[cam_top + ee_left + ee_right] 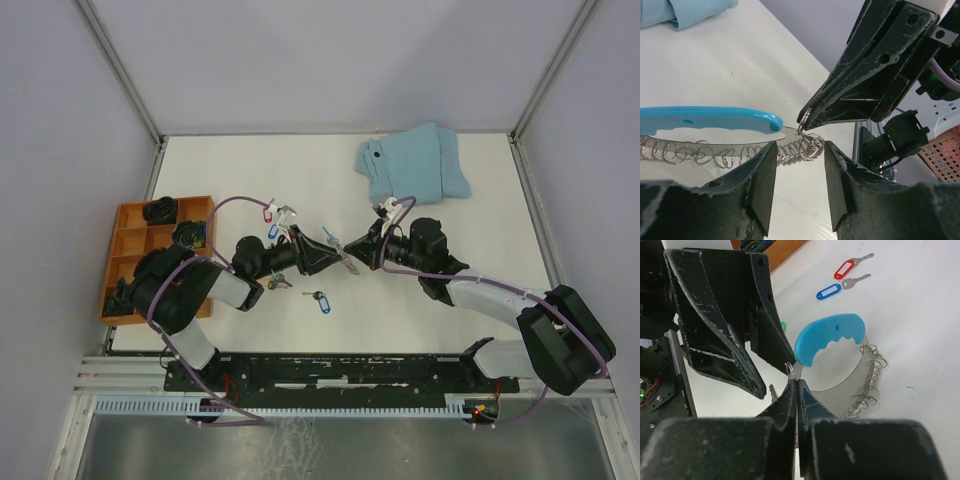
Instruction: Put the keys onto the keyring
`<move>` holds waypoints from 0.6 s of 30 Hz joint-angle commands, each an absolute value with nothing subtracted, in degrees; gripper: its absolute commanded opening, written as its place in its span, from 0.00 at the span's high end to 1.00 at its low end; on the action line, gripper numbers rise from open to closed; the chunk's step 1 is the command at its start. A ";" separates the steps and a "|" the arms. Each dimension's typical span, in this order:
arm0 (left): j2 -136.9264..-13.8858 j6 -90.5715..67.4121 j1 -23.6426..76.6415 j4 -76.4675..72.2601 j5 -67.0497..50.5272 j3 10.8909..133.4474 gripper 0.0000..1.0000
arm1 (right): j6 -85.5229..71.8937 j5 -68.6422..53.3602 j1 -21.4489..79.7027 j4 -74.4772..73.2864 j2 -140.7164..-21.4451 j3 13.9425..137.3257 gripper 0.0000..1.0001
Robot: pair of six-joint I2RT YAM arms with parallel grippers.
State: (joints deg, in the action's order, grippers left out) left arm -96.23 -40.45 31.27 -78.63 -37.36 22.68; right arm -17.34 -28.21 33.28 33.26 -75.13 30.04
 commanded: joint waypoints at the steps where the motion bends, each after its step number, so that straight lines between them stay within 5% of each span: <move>1: -97.10 -43.66 31.19 -83.46 -35.27 24.06 0.49 | -17.78 -29.52 33.67 37.63 -75.23 30.07 0.99; 18: -97.12 -44.83 31.26 -87.51 -38.66 25.05 0.68 | -18.19 -29.01 35.24 38.07 -76.38 30.70 0.99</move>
